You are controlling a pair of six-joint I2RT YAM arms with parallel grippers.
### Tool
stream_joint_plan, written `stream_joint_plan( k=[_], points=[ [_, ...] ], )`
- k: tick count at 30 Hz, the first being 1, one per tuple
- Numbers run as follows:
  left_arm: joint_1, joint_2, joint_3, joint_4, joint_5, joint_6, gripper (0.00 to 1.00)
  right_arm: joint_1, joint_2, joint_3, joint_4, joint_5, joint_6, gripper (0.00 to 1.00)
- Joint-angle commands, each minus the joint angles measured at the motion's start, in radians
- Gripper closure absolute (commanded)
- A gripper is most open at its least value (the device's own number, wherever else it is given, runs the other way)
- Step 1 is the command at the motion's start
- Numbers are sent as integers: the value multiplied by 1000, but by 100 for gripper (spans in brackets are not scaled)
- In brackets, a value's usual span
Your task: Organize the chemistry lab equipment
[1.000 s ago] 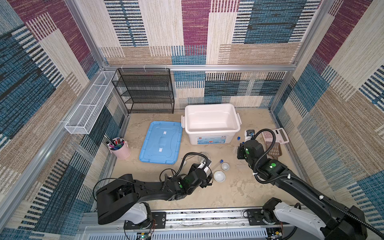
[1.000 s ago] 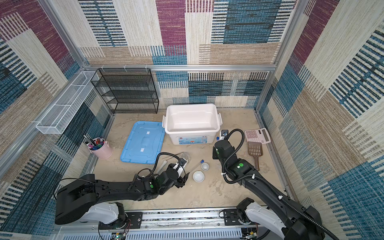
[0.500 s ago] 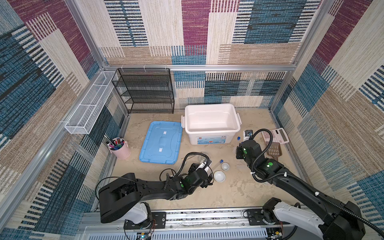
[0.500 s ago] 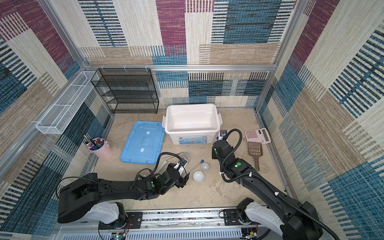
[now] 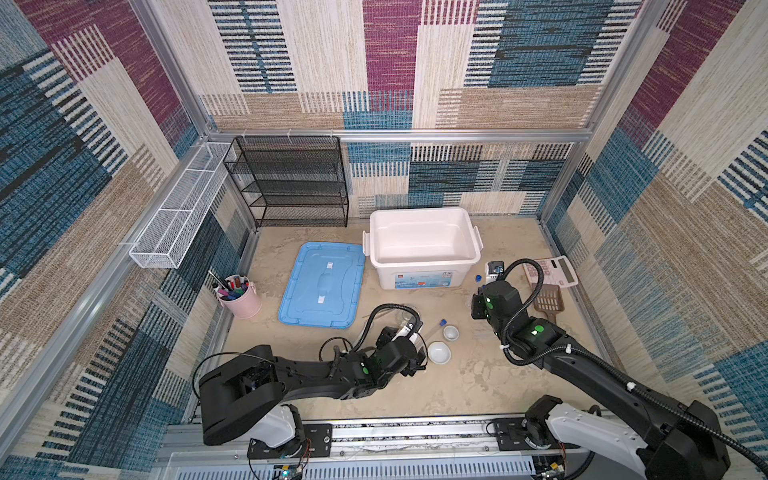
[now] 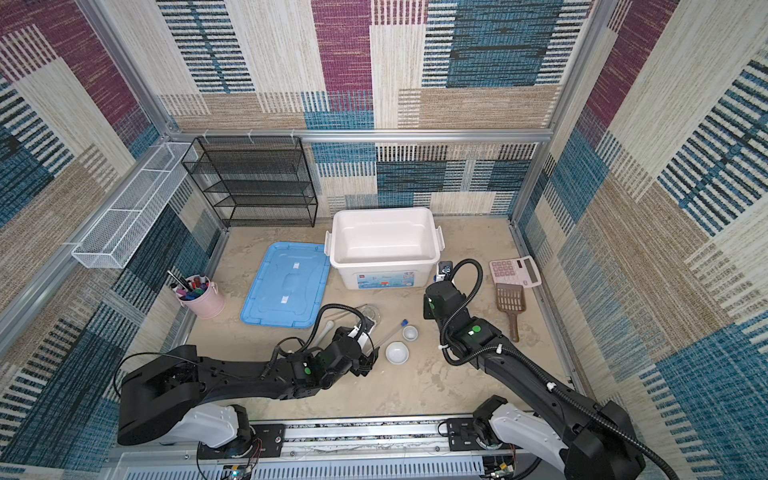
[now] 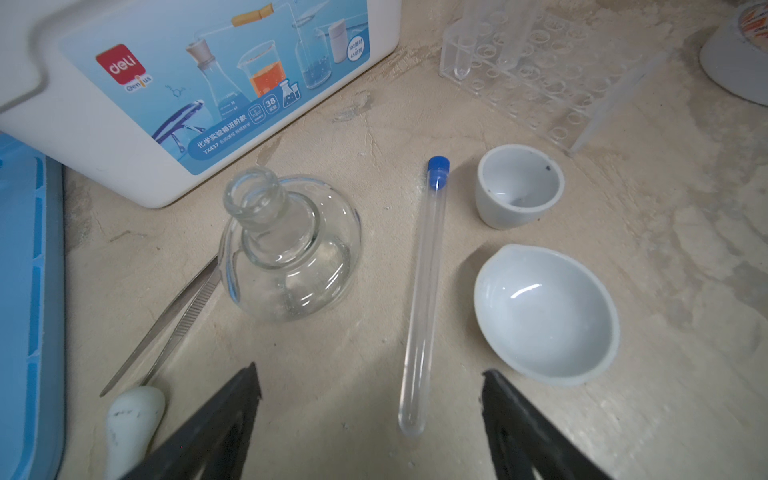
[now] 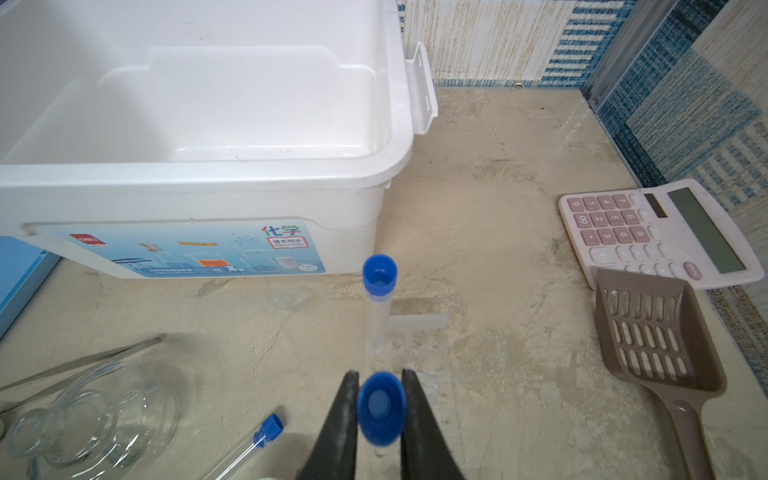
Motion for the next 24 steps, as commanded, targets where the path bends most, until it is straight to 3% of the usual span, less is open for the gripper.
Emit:
stream_joint_plan(
  k=[1, 24],
  points=[
    [1, 4, 9, -1, -11, -17, 14, 1, 8, -5, 28, -6, -8, 96],
    [2, 43, 32, -26, 5, -25, 14, 1, 59, -14, 22, -34, -6, 94]
  ],
)
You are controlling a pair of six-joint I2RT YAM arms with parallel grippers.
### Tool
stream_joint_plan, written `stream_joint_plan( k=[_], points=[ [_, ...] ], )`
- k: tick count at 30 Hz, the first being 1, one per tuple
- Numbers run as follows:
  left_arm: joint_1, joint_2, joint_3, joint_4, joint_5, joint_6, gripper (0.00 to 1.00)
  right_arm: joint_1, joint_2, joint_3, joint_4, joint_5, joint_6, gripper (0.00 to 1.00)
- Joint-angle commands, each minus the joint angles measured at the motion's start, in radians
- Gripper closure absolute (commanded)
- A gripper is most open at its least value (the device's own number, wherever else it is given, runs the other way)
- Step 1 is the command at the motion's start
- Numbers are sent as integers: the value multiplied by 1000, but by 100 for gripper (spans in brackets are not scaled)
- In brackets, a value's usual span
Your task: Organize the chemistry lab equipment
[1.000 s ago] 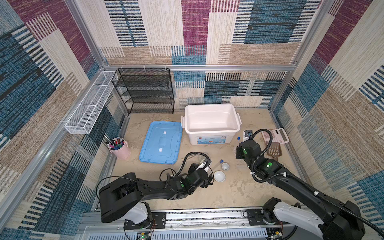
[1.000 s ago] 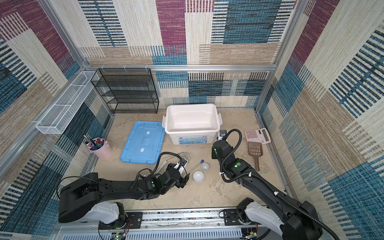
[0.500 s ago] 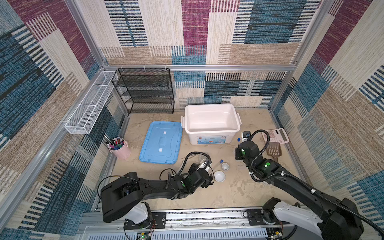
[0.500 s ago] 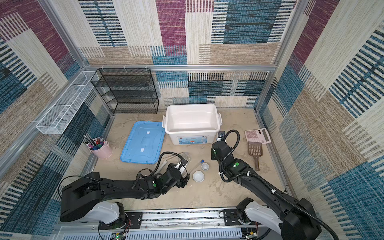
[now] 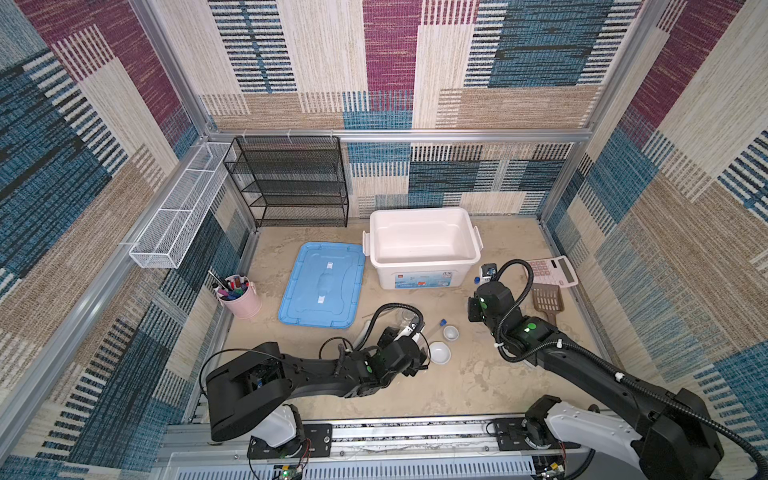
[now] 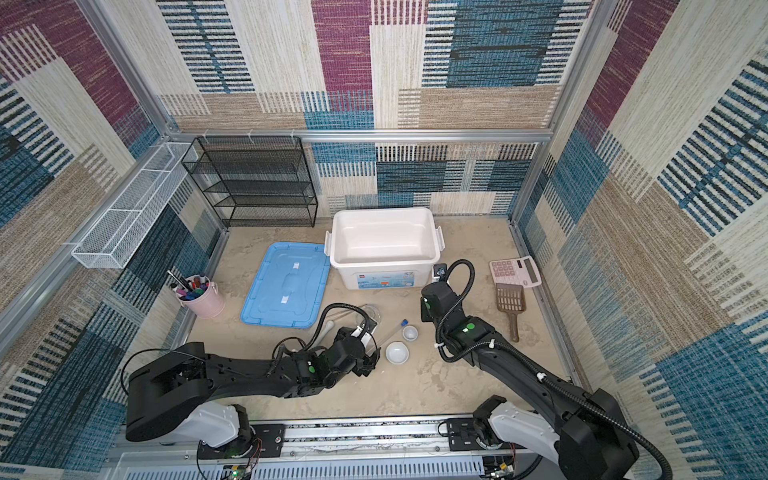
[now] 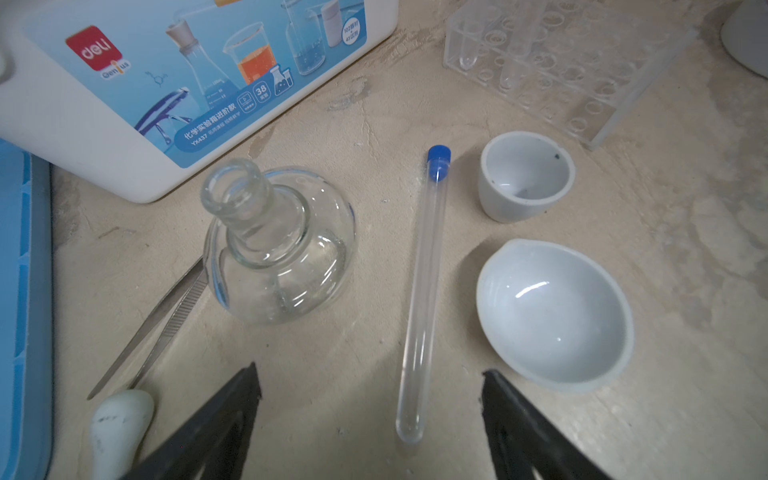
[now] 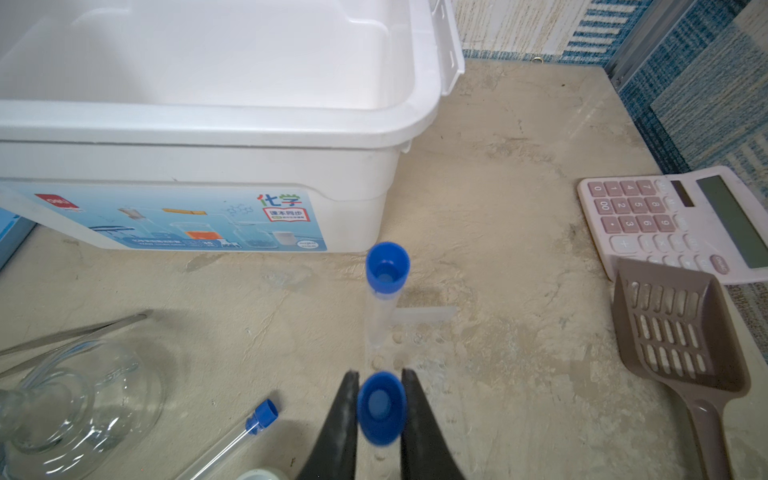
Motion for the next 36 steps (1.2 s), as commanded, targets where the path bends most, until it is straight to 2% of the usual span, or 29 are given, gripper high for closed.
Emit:
stream_joint_plan(
  k=[1, 22, 28, 31, 36],
  points=[
    [1, 4, 9, -9, 3, -21, 14, 1, 3, -2, 14, -8, 6, 95],
    [2, 64, 56, -36, 26, -22, 17, 1, 14, 9, 0, -15, 9, 89],
    [1, 92, 80, -55, 30, -22, 22, 1, 5, 7, -1, -16, 13, 79],
    [1, 104, 89, -54, 39, -25, 24, 1, 1, 6, -5, -16, 19, 67],
    [2, 121, 96, -48, 52, -24, 27, 1, -22, -3, 1, -23, 31, 55]
  ],
)
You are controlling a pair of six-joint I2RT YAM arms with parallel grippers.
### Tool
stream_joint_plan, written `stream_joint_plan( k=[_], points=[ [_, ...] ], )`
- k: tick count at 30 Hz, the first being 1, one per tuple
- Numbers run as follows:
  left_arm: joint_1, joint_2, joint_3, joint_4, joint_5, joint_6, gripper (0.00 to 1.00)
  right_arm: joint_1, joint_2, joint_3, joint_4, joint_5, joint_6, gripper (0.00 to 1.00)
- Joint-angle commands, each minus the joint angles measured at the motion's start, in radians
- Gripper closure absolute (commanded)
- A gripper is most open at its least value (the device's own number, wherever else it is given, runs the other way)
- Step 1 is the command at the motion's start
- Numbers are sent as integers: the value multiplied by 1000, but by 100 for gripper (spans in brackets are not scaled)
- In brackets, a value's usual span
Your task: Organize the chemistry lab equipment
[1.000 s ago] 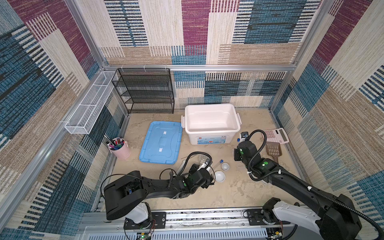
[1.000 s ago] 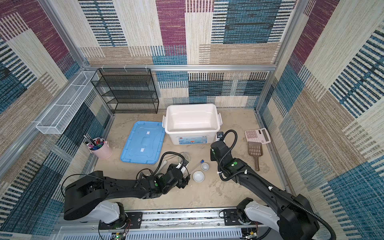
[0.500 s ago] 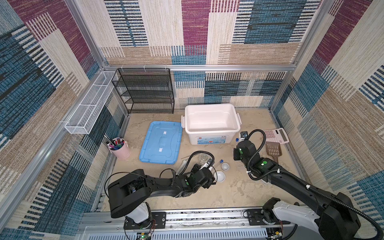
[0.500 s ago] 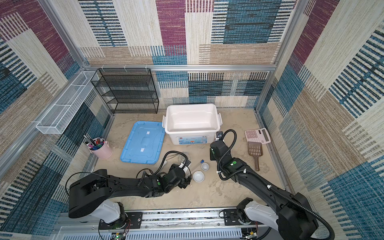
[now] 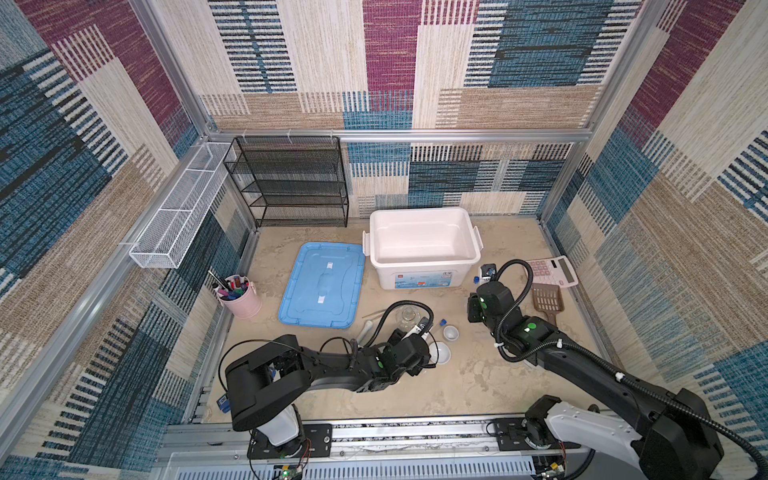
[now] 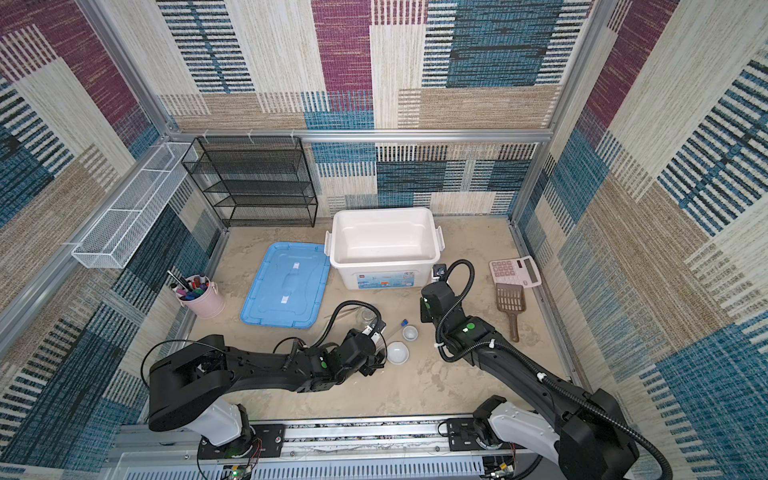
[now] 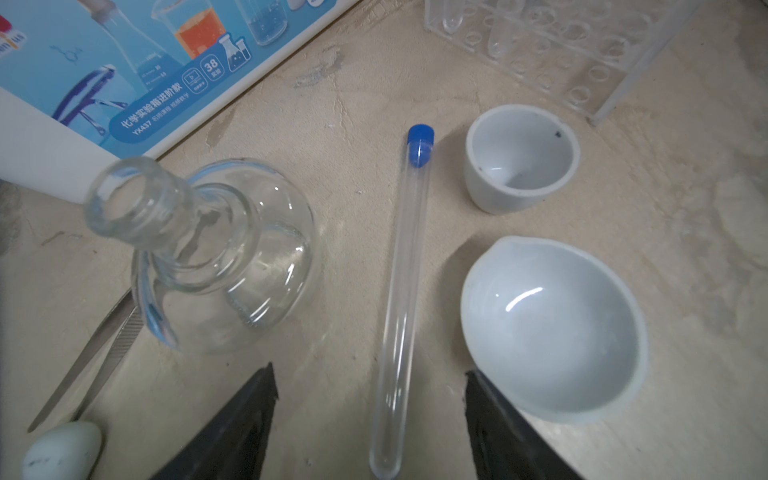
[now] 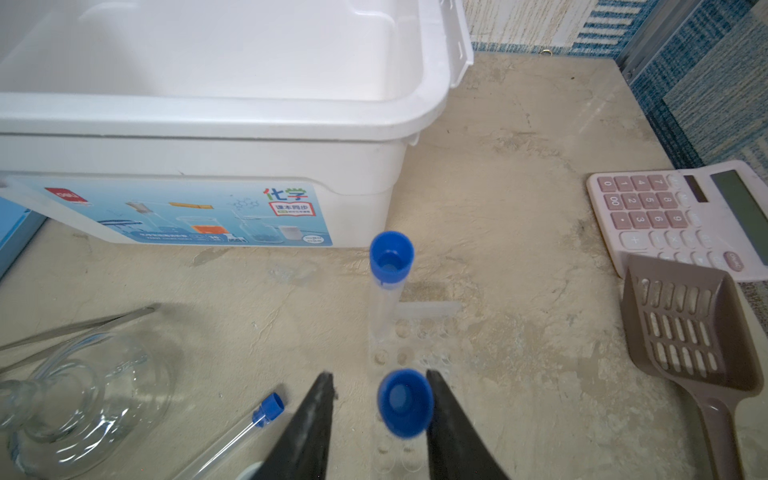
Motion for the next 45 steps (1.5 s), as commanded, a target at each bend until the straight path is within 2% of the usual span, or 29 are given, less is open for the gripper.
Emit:
stream_joint_plan(
  k=[1, 7, 19, 26, 36, 45],
  points=[
    [3, 11, 9, -1, 16, -22, 28, 1, -20, -7, 14, -6, 23, 53],
    [7, 31, 21, -20, 25, -18, 28, 0, -58, -12, 14, -23, 27, 36],
    [28, 77, 43, -34, 60, -15, 31, -4, -102, -23, 29, -58, 38, 20],
    [37, 95, 42, -32, 84, -15, 38, -34, -107, -27, 45, -116, 41, 17],
    [42, 102, 36, -32, 115, -12, 63, -98, -145, -54, 72, -205, 56, 16],
    [42, 94, 34, -37, 119, -9, 73, -156, -173, -68, 98, -319, 66, 16]
  ],
)
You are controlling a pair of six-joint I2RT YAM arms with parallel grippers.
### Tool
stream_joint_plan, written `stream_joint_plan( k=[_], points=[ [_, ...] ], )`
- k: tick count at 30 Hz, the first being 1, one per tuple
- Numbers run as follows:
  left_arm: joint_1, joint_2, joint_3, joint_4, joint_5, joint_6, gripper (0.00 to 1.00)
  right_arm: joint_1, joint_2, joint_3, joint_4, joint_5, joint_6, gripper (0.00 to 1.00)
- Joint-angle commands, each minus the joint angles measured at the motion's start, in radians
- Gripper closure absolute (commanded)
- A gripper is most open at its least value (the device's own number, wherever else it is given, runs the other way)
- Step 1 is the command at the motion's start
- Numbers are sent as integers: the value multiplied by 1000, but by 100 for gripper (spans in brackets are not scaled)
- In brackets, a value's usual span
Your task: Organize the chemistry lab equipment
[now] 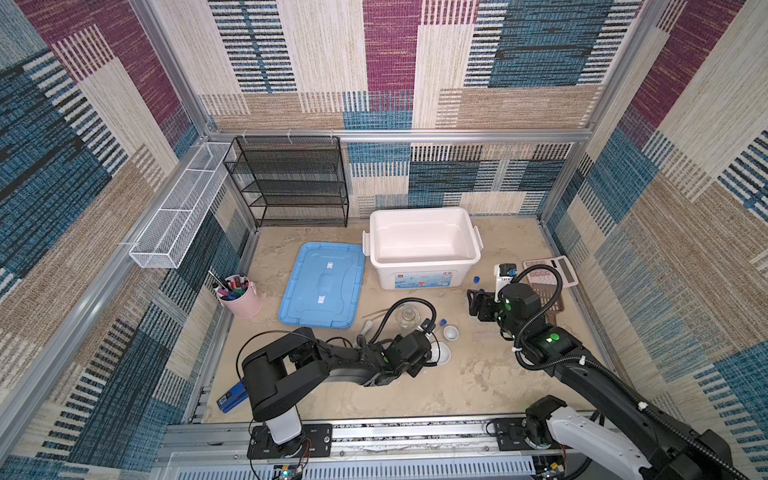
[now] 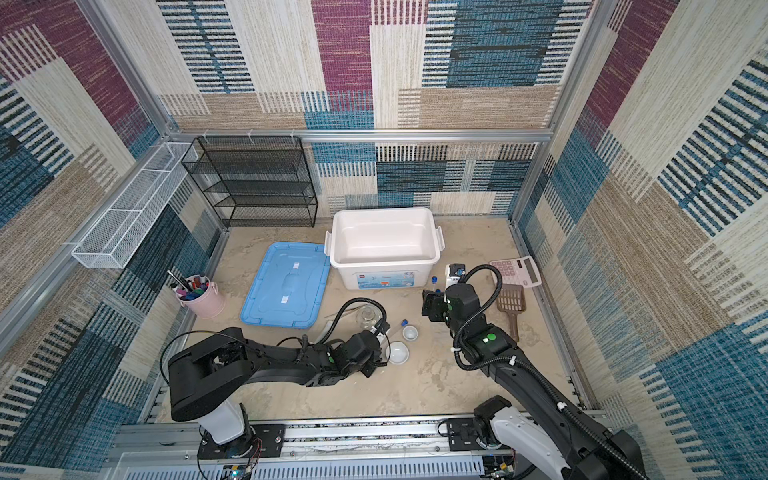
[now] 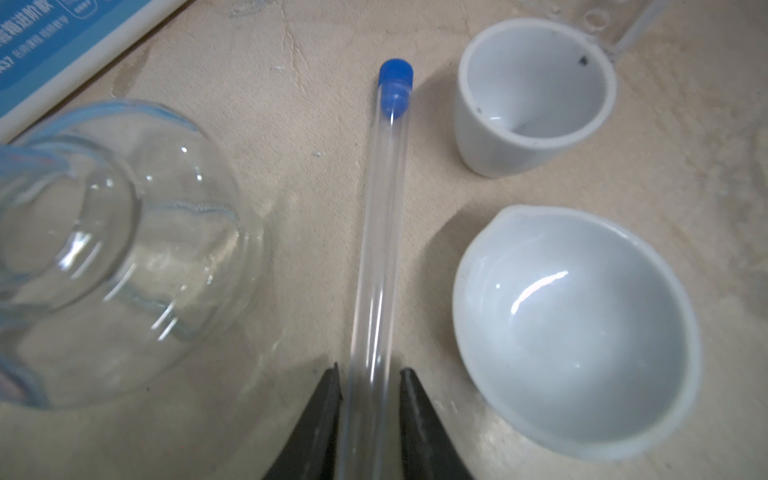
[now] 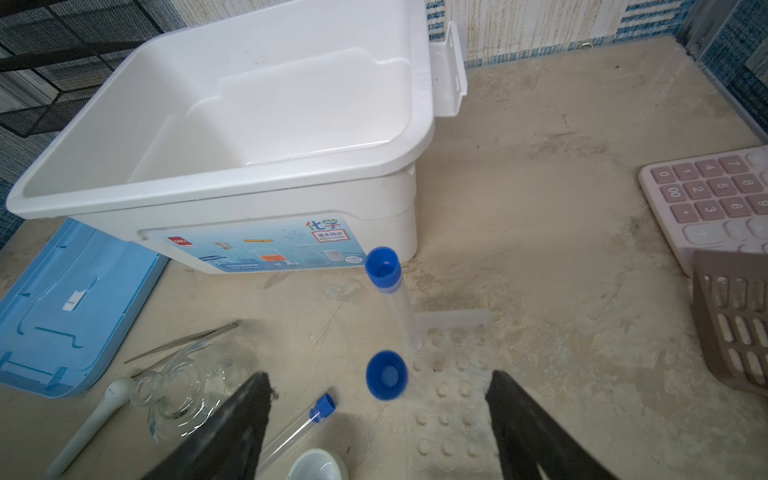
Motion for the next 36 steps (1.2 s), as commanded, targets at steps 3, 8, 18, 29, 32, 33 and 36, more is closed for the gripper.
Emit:
stream_joint_plan(
  k=[3, 8, 18, 29, 32, 33, 36],
  points=[
    [0, -10, -6, -22, -4, -10, 75, -25, -16, -9, 54, -84, 17, 15],
    [0, -28, -14, -14, 0, -7, 77, -42, -25, -15, 62, -114, 23, 15],
    [1, -88, -44, 16, -8, -2, 81, -52, -38, -25, 77, -143, 30, 14],
    [-1, -212, -104, 79, -37, 8, 83, -76, -59, -19, 88, -221, 44, 17],
    [-3, -269, -140, 124, -40, 23, 83, -118, -60, -6, 93, -318, 49, 18],
    [-2, -288, -150, 139, -42, 30, 83, -132, -59, -2, 97, -349, 52, 18],
    [-5, -330, -175, 177, -45, 51, 84, -157, -59, 7, 108, -422, 55, 20]
  ],
)
